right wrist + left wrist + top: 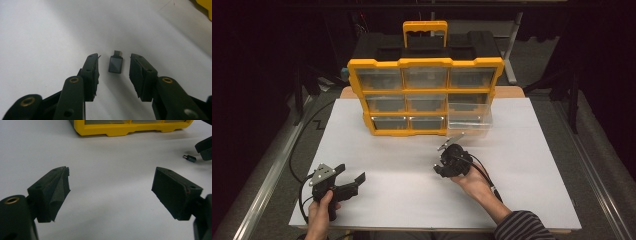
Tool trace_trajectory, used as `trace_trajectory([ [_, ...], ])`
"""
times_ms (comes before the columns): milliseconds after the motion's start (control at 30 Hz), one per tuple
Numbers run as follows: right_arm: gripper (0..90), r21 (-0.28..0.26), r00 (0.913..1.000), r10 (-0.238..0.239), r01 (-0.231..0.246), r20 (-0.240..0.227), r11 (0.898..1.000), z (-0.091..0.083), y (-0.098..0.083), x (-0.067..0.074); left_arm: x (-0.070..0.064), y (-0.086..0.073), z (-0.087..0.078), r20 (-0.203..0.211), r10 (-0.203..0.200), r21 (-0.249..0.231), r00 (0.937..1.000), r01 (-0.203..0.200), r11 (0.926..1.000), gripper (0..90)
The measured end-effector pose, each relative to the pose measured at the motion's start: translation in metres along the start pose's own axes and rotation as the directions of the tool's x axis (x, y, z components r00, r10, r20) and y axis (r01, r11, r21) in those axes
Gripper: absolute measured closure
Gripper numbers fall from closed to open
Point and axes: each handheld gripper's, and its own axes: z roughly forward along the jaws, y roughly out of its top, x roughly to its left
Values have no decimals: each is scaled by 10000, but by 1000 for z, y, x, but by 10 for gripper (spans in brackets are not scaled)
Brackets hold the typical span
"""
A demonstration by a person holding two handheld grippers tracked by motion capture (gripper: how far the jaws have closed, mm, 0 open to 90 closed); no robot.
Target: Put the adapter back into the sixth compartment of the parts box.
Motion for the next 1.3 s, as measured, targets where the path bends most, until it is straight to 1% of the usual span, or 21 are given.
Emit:
trace_trajectory([
  [67,622,217,10000,-39,38,9,9998,2,3,0,0,0,0,3,2,0,10000,-2,10000,154],
  [100,625,318,10000,32,-32,-7,9995,2,4,1,0,0,0,2,3,-2,10000,-3,10000,154],
  [133,631,383,9999,-134,132,38,9992,4,6,0,0,0,0,3,5,0,10000,-5,10000,154],
  [200,640,680,9999,-59,52,94,9977,6,8,1,0,0,0,3,6,-1,10000,-6,10000,154],
  [233,643,732,9999,-112,103,129,9973,7,9,1,0,0,0,4,6,0,10000,-6,10000,154],
  [267,646,850,9999,-11,-2,154,9964,8,11,2,0,0,0,8,6,2,10000,-6,10000,154],
  [400,659,1083,9996,-139,110,260,9941,11,15,2,0,0,0,20,15,9,10000,-15,10000,154],
  [600,684,1436,9996,-38,0,263,9896,17,15,1,0,0,0,26,23,11,10000,-23,10000,154],
  [700,726,1441,9995,-99,53,316,9895,17,15,0,0,0,0,16,25,14,10000,-25,10000,154],
  [733,739,1406,9993,-186,137,338,9900,17,15,-1,0,0,0,15,23,14,10000,-23,10000,154],
  [833,764,1425,9991,-225,173,350,9896,17,15,-1,0,0,0,18,25,3,10000,-25,10000,154],
  [1000,769,1379,9982,-465,409,379,9896,17,14,0,0,0,0,58,67,-1,10000,-67,10000,154],
  [1067,769,1363,9984,-467,419,322,9898,16,14,-1,0,0,0,60,49,-17,10000,-49,10000,154],
  [1100,769,1361,9988,-392,350,282,9901,16,14,0,1,0,-1,56,44,-9,10000,-44,10000,154],
  [1200,769,1279,9986,-477,445,227,9908,14,14,-1,1,0,-1,38,-7,-31,10000,7,10000,154],
  [1233,769,1229,9989,-427,399,209,9916,13,13,0,1,0,-1,32,-11,-32,10000,11,10000,154],
  [1267,769,1191,9986,-506,481,179,9917,12,13,-1,1,0,-1,30,-7,-24,10000,8,10000,154],
  [1300,769,1128,9990,-417,399,137,9928,10,13,0,1,0,-1,31,-4,-14,10000,4,10000,154],
])
